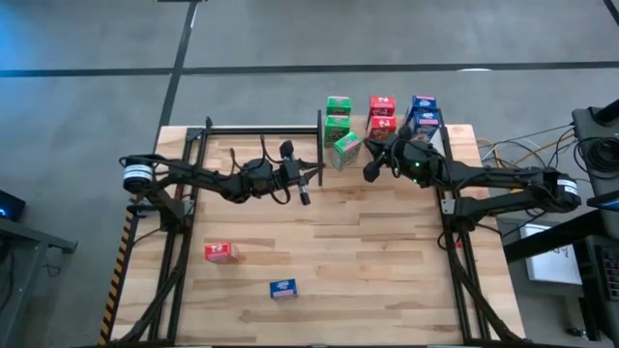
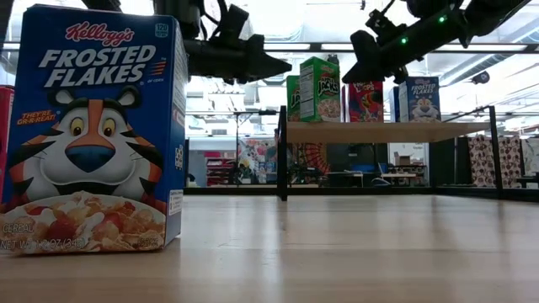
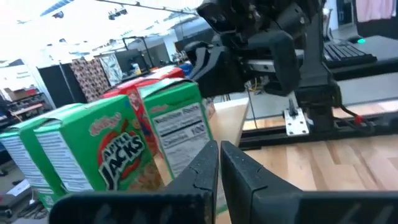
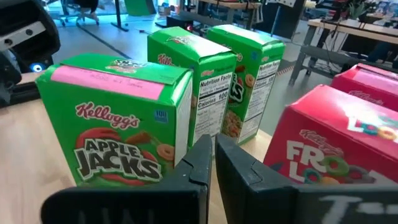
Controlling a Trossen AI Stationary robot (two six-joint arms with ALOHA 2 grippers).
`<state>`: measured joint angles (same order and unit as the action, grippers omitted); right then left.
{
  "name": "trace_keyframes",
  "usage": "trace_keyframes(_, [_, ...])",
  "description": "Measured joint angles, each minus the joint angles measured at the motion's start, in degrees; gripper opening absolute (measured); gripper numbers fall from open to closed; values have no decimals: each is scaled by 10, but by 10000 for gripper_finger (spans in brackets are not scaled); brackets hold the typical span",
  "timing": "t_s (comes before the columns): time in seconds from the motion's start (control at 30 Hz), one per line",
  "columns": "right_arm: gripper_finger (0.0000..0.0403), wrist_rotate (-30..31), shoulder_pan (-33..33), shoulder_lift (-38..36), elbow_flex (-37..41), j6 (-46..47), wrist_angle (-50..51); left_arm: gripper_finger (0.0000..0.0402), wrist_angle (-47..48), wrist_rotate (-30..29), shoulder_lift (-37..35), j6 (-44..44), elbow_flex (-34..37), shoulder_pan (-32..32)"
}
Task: Stack cereal on shelf
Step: Put the top green cereal box on the shelf aligned with other green cereal boxes
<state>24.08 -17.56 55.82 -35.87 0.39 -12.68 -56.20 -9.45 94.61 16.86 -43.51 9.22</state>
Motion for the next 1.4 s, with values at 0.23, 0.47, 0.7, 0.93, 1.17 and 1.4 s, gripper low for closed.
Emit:
trace_keyframes(0.23, [12,0,0,19,-16,-15,-1,0,-23,4,23,-10,-12,14])
trace_keyframes(0.47, [12,0,0,40,-32,-21,4,0,-12,14,46,-10,-38,20])
trace_keyframes(0.7, [12,0,0,43,-33,-24,6,0,-12,14,63,-11,-53,30])
trace_keyframes(0.93, [12,-27,0,43,-33,-25,7,0,-10,12,64,-11,-55,40])
trace_keyframes(1.17, [12,-50,0,43,-33,-18,21,0,-10,10,64,-11,-55,48])
trace_keyframes(1.4, [12,-76,0,43,-33,-14,40,0,-10,-2,64,-11,-55,56])
